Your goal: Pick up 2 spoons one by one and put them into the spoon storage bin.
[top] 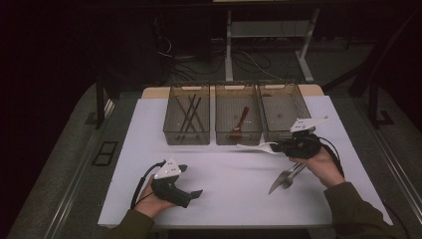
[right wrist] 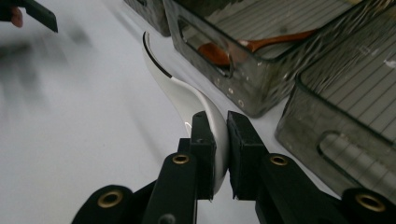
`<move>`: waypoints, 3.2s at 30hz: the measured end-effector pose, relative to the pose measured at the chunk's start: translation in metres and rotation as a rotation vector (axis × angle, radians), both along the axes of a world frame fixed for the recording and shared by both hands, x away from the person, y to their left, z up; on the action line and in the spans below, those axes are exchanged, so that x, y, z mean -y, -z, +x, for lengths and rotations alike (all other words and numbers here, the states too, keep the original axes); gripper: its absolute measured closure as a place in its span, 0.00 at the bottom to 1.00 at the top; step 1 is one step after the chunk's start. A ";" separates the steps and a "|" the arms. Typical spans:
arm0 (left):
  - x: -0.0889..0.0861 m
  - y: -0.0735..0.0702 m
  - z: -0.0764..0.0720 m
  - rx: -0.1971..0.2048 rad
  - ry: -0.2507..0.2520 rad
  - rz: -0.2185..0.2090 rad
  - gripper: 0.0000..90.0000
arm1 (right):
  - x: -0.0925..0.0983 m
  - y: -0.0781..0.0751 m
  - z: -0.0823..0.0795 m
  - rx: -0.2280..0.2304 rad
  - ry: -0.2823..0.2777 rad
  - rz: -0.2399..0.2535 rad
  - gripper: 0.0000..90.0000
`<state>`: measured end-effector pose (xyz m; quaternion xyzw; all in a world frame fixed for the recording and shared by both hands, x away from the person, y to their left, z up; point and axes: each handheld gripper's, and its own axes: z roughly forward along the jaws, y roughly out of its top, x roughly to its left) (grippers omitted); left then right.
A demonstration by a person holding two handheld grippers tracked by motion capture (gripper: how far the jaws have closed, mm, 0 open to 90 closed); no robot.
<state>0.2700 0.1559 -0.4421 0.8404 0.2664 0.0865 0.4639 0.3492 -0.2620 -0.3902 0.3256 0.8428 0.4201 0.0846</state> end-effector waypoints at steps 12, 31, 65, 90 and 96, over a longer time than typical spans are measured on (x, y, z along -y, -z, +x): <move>0.001 0.000 0.000 -0.002 0.001 -0.001 0.00 | -0.008 -0.020 0.016 0.067 0.034 0.024 0.90; 0.000 0.000 0.000 -0.002 0.003 -0.001 0.00 | -0.039 -0.023 0.054 0.121 0.090 0.006 0.90; 0.002 0.001 0.000 -0.005 0.009 -0.007 0.00 | -0.072 -0.006 0.084 0.055 0.120 -0.072 0.70; 0.001 0.001 0.000 -0.007 0.006 -0.008 0.00 | -0.033 -0.024 0.042 0.040 0.095 0.115 0.52; 0.000 0.000 0.000 -0.006 0.005 -0.008 0.00 | -0.024 -0.026 0.031 0.048 0.098 0.112 0.49</move>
